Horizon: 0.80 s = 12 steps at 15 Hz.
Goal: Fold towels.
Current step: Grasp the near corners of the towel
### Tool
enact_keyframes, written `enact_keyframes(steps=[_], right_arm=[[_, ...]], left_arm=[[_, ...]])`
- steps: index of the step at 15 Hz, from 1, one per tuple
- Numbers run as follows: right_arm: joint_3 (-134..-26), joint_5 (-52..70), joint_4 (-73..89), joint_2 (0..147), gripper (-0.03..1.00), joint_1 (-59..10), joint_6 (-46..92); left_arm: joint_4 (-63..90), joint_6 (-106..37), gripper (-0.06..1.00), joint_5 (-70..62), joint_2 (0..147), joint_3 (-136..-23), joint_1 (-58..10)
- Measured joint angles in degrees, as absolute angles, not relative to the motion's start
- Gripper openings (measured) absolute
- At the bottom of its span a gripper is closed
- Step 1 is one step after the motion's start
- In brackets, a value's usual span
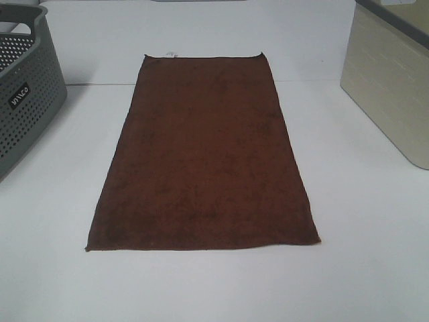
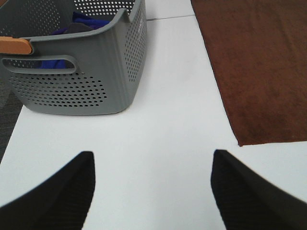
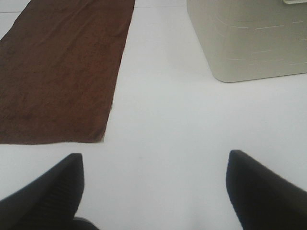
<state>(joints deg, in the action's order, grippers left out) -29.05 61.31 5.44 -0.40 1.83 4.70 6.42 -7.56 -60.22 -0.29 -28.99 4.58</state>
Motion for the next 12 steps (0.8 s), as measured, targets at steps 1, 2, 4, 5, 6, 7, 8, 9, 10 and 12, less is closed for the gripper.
enact_keyframes(steps=[1,2,4,5,6,7,8,9,10,12], right_arm=[[-29.05,61.31,5.44,-0.40,0.77,1.83,4.70],[-29.05,61.31,5.44,-0.40,0.77,1.83,4.70],[-29.05,61.31,5.44,-0.40,0.77,1.83,4.70],[-29.05,61.31,5.44,-0.40,0.77,1.83,4.70],[-29.05,61.31,5.44,-0.40,0.77,1.83,4.70],[-29.05,61.31,5.44,-0.40,0.77,1.83,4.70],[-29.05,61.31,5.44,-0.40,0.77,1.83,4.70],[-29.05,61.31,5.44,-0.40,0.77,1.83,4.70],[-29.05,61.31,5.44,-0.40,0.77,1.83,4.70],[-29.05,61.31,5.44,-0.40,0.77,1.83,4.70]], left_arm=[[6.42,-7.56,0.66,-60.22,-0.29,-28.99,4.58],[6.42,-7.56,0.66,-60.22,-0.29,-28.99,4.58],[6.42,-7.56,0.66,-60.22,-0.29,-28.99,4.58],[6.42,-7.56,0.66,-60.22,-0.29,-28.99,4.58],[6.42,-7.56,0.66,-60.22,-0.29,-28.99,4.58],[6.42,-7.56,0.66,-60.22,-0.29,-28.99,4.58],[6.42,-7.56,0.66,-60.22,-0.29,-28.99,4.58],[6.42,-7.56,0.66,-60.22,-0.29,-28.99,4.58],[6.42,-7.56,0.66,-60.22,-0.29,-28.99,4.58],[6.42,-7.56,0.66,-60.22,-0.29,-28.99,4.58]])
